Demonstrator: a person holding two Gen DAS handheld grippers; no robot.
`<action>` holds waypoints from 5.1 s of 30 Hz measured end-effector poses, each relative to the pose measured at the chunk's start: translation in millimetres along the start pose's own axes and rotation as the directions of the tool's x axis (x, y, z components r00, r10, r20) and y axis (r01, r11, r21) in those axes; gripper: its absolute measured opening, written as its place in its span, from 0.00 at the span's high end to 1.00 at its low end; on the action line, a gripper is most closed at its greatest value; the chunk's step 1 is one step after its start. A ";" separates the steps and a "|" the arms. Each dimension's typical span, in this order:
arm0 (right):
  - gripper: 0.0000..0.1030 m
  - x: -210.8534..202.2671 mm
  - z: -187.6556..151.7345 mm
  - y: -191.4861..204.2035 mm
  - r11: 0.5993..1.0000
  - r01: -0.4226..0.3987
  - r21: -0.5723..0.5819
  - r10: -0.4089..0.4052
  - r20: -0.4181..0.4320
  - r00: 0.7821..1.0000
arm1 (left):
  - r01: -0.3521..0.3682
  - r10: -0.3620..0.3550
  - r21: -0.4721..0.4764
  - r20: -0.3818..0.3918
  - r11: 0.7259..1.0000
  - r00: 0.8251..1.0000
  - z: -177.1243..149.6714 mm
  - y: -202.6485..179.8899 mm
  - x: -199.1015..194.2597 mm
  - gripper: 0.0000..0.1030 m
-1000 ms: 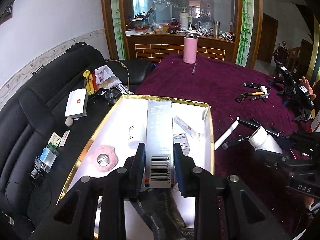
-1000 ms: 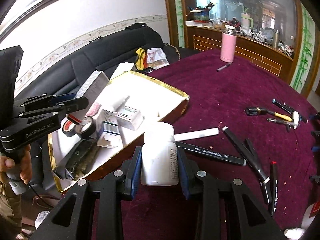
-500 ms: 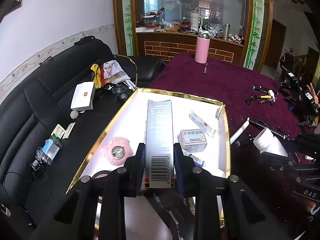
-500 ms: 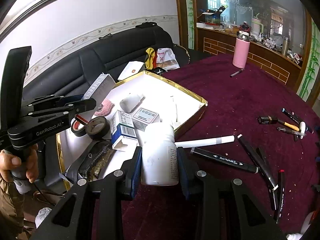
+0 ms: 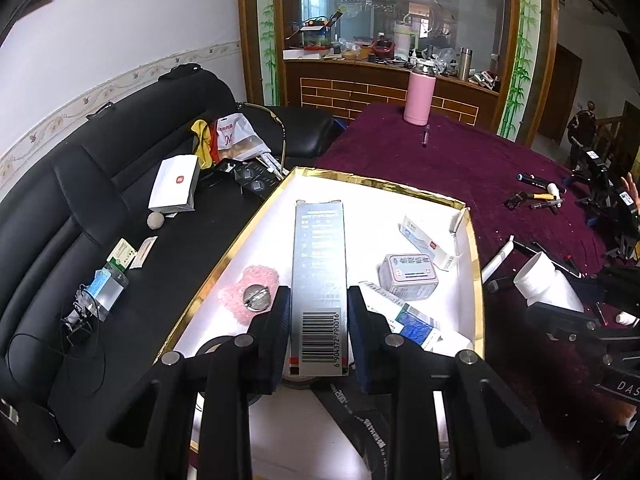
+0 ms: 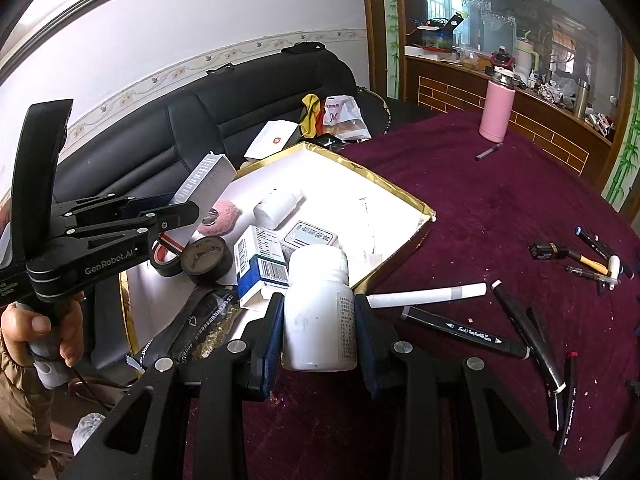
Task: Organize objects
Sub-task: 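Lower the barcode box and white bottle into the gold-rimmed box, then open the right tool to release the bottle while the left releases the barcode box, then move both tools back over the black markers on the table, then grasp a black marker with the left tool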
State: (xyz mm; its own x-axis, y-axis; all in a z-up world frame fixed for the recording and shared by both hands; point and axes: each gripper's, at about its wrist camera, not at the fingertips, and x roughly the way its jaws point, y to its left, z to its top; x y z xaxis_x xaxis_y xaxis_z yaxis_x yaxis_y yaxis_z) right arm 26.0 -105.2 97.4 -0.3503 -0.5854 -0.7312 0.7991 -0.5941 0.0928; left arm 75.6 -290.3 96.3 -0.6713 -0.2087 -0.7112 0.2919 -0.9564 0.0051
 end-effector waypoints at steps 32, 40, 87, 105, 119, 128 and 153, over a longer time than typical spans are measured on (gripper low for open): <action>0.65 36.5 51.8 23.6 0.997 -0.010 -0.081 0.010 -0.007 1.000 | -0.022 0.021 -0.032 -0.033 0.999 0.999 12.3 36.3 32.1 0.74; 0.65 73.3 77.1 9.9 0.999 0.007 -0.033 -0.008 -0.027 1.000 | 0.019 -0.022 -0.034 -0.072 0.999 0.997 30.6 28.8 61.9 0.74; 0.51 152.5 77.8 -29.1 0.992 -0.031 0.122 0.047 -0.125 0.991 | -0.007 0.009 0.010 -0.263 1.000 0.965 33.5 15.9 125.8 0.72; 0.05 45.7 55.0 -29.5 0.988 -0.033 0.148 0.024 0.066 0.998 | -0.007 0.013 0.042 -0.132 0.999 0.991 25.9 -9.0 60.5 0.41; 0.00 -13.7 -43.4 -85.6 0.972 0.079 0.222 -0.090 0.039 0.995 | 0.164 -0.151 0.130 -0.102 0.978 0.983 11.1 -90.4 13.2 0.31; 0.00 -39.0 -77.9 -137.1 0.940 0.064 0.336 -0.092 0.068 0.993 | 0.218 -0.193 0.213 -0.131 0.952 0.972 5.7 -150.8 13.4 0.31; 0.00 -66.3 -94.3 -185.5 0.881 0.111 0.460 -0.164 0.076 0.983 | 0.254 -0.131 0.545 -0.255 0.799 0.958 6.2 -264.2 108.2 0.31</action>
State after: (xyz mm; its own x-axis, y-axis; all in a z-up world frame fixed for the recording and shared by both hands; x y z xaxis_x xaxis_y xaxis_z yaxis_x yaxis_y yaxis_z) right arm -52.9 95.9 64.9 -0.5131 -0.5203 -0.6826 0.4404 -0.8423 0.3109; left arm -78.4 -61.4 22.3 -0.5074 -0.0230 -0.8614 -0.3087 -0.9284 0.2067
